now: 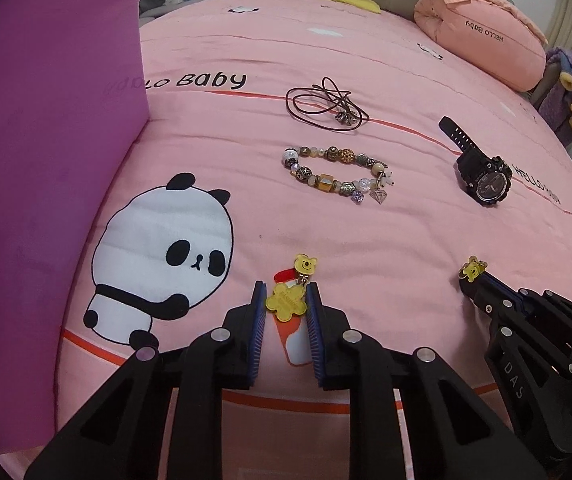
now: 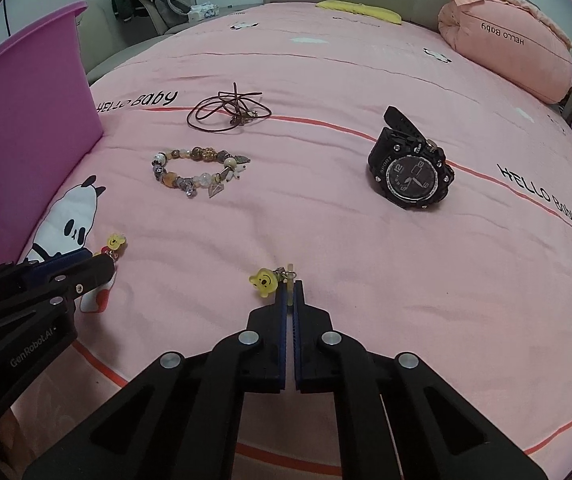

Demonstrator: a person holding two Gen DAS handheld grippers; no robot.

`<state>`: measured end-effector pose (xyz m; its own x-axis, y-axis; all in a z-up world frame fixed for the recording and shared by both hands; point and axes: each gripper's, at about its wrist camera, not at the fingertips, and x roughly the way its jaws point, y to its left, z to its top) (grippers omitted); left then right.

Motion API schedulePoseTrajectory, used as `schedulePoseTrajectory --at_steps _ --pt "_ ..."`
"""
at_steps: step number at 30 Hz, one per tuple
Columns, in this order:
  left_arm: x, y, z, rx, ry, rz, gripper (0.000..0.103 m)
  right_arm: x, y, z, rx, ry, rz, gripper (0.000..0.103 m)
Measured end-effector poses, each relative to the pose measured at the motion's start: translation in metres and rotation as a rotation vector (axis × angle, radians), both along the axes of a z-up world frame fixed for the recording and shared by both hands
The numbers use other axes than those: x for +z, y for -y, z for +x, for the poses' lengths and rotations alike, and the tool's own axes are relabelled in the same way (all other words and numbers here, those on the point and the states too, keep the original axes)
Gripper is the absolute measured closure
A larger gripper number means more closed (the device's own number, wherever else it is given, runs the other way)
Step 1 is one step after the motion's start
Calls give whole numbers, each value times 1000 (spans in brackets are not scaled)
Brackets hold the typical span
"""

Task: Organize jewelry
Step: 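Lift both held charms and carry them over the purple basin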

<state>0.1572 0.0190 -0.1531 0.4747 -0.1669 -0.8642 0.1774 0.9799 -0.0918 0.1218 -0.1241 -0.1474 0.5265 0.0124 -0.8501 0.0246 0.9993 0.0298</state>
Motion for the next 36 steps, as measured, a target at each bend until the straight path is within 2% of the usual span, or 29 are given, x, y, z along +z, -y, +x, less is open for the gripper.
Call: schedulePoseTrajectory --at_steps 14,26,31,36 --pt "23 2 -21 -18 6 -34 83 15 27 -29 -62 -10 90 100" --pt "48 3 -64 -54 -9 -83 83 38 34 -65 -62 1 132 100" --pt "71 3 -83 -75 12 -101 83 58 34 -80 -58 27 146 100" --pt "111 0 -95 -96 78 -126 83 91 32 -91 -53 82 165 100"
